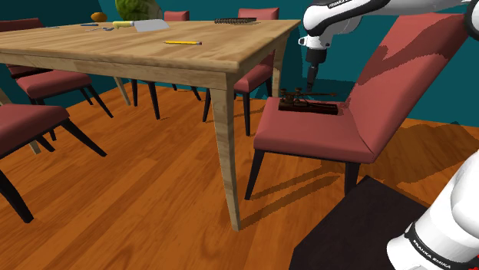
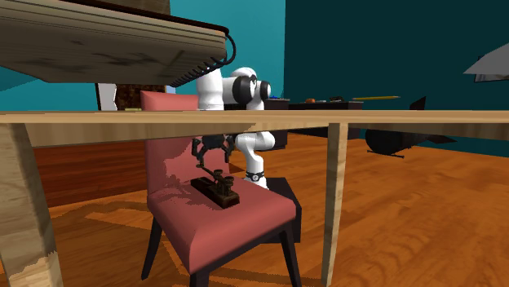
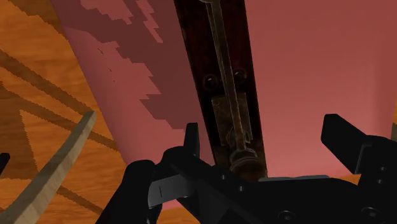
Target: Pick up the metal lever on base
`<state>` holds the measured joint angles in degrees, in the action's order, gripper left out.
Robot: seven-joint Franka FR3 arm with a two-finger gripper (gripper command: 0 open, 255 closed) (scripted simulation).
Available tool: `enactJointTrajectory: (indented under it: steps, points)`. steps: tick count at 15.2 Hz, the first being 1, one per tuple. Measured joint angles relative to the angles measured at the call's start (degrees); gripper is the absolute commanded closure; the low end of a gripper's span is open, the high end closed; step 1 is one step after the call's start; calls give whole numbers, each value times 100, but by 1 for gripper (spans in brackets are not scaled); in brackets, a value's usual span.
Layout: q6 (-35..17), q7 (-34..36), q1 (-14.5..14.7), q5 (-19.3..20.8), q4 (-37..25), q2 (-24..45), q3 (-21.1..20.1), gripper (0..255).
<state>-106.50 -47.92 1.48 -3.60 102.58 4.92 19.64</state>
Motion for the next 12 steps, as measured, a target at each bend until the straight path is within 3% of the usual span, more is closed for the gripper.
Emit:
enactJointTrajectory:
  steps: [8,9,12]
  points:
    - [-477,-184,-40,-107,196,303,4,0]
    - [-501,-186,-40,-110,213,311,3,255]
    - [-520,-185,-38,-114,222,319,1,255]
